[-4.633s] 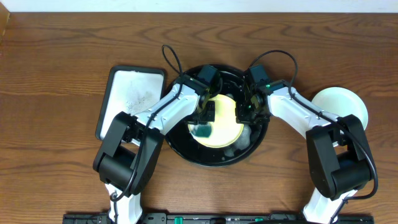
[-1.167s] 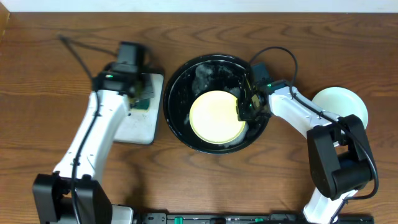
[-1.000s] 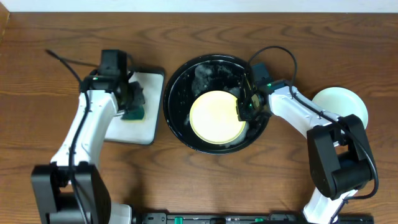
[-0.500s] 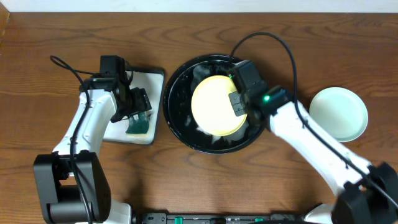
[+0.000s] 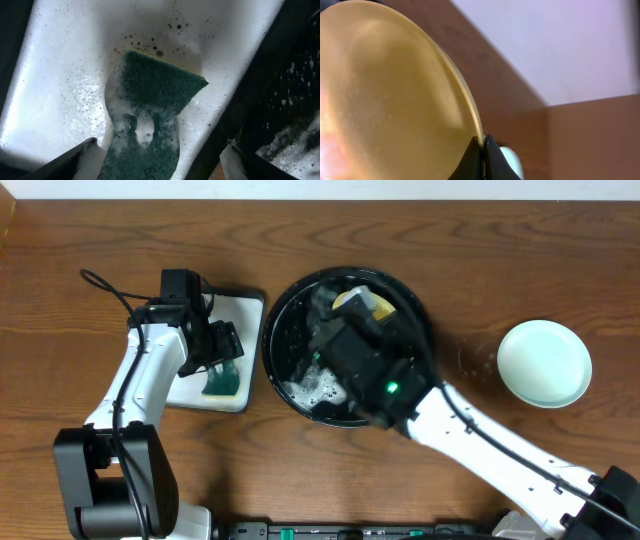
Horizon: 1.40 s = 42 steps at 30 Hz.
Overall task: Clean dirty plates on tray and stack at the side
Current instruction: 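Lift the yellow plate off the black tray with the right gripper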
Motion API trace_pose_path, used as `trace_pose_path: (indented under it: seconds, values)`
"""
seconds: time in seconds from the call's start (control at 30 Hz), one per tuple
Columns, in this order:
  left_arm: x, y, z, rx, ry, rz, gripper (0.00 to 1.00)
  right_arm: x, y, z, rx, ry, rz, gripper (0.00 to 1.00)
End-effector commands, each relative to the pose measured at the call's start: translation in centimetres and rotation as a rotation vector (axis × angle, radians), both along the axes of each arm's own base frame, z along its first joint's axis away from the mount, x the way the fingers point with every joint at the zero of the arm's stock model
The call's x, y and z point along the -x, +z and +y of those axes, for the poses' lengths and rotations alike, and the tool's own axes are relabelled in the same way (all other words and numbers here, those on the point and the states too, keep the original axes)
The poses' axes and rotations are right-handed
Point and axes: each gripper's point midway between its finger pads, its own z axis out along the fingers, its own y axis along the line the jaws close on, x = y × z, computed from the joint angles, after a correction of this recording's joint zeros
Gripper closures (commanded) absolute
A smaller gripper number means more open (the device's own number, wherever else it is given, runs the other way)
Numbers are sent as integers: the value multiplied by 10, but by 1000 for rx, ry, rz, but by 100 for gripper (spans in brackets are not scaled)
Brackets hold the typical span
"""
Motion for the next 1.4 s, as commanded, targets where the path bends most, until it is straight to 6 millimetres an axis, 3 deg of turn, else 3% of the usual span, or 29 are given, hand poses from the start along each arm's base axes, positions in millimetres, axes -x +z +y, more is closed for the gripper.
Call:
trace_pose_path:
  seconds: [0.0, 0.43, 1.37]
  values:
    - [0, 1, -1, 8, -2, 1, 20, 9, 43, -9, 144, -52, -138, 99]
    - [0, 1, -1, 8, -2, 1, 19, 32, 48, 23, 226, 63, -147, 99]
    - [0, 1, -1, 8, -2, 1, 19, 33, 48, 24, 225, 66, -148, 99]
